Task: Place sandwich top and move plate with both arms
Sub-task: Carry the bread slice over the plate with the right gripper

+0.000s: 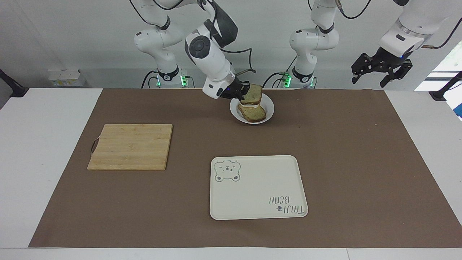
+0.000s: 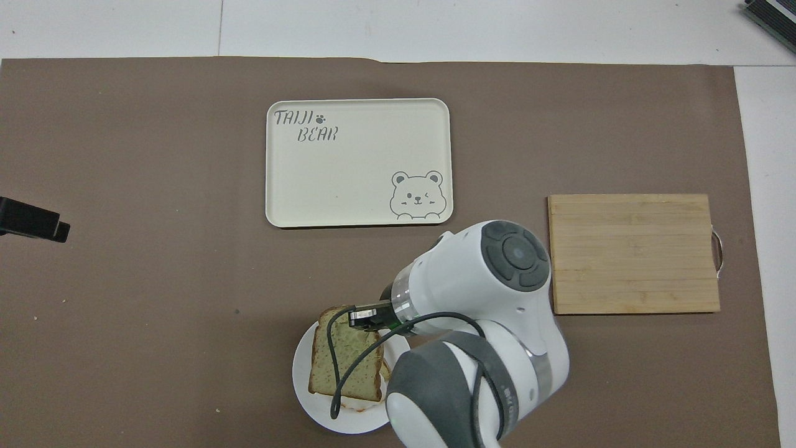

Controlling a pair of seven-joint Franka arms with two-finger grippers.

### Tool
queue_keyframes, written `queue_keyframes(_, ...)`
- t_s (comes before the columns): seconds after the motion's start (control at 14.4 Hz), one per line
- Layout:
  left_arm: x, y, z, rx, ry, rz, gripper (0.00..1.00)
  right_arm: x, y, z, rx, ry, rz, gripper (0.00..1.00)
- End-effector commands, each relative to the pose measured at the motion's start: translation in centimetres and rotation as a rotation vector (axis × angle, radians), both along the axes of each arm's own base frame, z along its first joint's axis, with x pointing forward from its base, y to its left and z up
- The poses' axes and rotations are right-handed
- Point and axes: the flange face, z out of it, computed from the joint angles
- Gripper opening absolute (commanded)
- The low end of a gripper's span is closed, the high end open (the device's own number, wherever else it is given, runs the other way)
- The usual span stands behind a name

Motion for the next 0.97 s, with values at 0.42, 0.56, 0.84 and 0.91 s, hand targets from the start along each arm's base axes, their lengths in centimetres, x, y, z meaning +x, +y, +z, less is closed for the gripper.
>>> queue_keyframes(0.42,-1.0,-0.1,0.0,0.012,0.010,0.011,1.00,-1.7,3.6,-6.6,-0.004,-0.021,0.194,0.00)
queue_keyframes(0.56,-1.0,-0.1,0.0,0.012,0.012,0.011,1.00,-1.4,3.7,-7.7,-0.007,-0.029,0.185,0.00)
queue_keyframes(0.84,-1.0,-0.2,0.0,0.012,0.010,0.009,1.00,-0.3,2.5,-8.7,-0.017,-0.023,0.163,0.00)
queue_keyframes(0.91,-1.0,-0.1,0.0,0.012,0.010,0.011,1.00,-0.1,2.3,-9.2,-0.022,-0.016,0.154,0.00)
